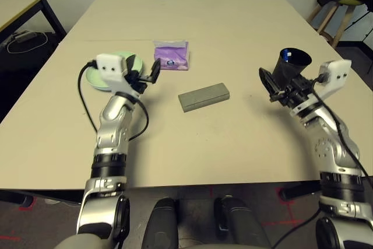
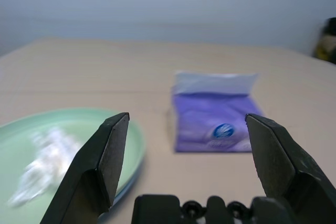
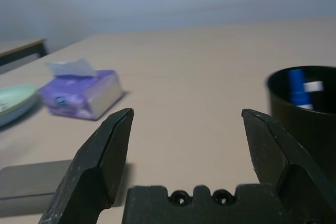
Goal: Organize and tidy the items on the table.
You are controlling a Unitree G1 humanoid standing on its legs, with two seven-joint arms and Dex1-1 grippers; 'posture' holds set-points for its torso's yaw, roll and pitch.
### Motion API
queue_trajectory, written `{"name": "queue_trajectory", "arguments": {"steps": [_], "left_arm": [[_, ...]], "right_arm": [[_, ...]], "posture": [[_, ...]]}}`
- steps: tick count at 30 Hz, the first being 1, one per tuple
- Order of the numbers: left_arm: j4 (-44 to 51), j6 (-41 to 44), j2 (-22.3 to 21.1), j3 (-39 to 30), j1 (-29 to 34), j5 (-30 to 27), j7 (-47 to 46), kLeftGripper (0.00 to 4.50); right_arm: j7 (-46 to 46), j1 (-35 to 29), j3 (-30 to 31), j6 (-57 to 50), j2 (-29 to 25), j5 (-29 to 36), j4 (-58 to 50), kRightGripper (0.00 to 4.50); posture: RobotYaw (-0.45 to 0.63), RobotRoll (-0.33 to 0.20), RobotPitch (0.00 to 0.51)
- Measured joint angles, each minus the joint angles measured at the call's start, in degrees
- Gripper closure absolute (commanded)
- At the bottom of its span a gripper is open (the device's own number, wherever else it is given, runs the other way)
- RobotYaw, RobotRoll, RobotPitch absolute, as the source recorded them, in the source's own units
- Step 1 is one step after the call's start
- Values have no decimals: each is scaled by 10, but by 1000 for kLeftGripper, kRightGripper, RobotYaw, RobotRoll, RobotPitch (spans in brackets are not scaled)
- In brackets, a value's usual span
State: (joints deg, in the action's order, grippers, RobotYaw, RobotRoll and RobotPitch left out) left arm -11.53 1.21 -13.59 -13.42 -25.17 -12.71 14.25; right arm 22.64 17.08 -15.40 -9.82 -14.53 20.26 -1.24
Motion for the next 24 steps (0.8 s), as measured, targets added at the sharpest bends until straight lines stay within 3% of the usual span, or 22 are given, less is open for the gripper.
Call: {"name": "queue_trajectory", "arguments": {"steps": [11, 24], "left_arm": [[13, 2, -54, -28, 38, -10, 4, 0], [-43, -41, -64, -44, 43, -6, 4, 0]], "right_arm": [[-28, -21, -44, 84, -42, -10, 80, 42], [-19, 5, -49, 162, -49, -15, 183, 42]], "posture": [[119, 0, 75], [121, 0, 66]]}}
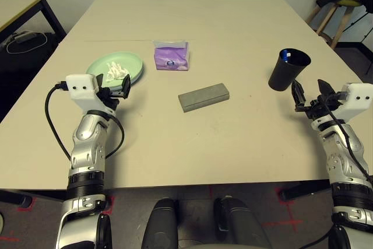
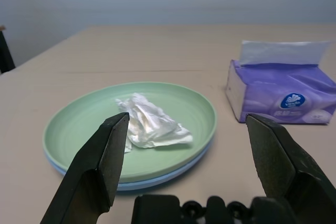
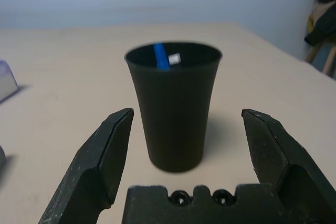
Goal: Organize and tidy the items on the table.
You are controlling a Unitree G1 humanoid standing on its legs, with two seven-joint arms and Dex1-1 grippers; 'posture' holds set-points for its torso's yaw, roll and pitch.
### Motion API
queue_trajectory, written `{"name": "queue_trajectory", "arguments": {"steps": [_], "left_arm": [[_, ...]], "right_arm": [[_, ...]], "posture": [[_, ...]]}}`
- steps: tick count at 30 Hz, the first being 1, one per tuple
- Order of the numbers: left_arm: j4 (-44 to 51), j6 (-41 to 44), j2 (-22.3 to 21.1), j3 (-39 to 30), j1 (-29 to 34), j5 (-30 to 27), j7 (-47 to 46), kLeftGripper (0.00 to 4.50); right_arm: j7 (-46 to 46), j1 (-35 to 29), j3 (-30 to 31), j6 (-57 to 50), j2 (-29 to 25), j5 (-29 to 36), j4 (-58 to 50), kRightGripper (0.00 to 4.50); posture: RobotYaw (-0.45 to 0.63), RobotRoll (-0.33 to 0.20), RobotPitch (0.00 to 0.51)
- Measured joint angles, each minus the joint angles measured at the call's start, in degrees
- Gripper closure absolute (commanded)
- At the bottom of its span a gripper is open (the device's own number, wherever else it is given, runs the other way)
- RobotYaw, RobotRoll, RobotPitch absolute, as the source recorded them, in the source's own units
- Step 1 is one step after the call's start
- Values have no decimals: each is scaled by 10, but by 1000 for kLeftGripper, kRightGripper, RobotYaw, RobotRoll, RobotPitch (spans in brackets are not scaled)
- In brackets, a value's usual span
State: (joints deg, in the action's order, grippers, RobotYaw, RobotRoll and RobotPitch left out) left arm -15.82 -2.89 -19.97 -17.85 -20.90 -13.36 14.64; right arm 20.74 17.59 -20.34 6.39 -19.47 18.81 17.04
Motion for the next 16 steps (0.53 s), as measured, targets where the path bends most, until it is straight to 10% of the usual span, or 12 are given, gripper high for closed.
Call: {"name": "queue_trajectory", "arguments": {"steps": [16], "left_arm": [[-8, -25, 4, -3, 3, 2, -43, 0]], "right_arm": [[-15, 12, 0, 19, 0, -1, 22, 42]], "posture": [[126, 0, 65]]}}
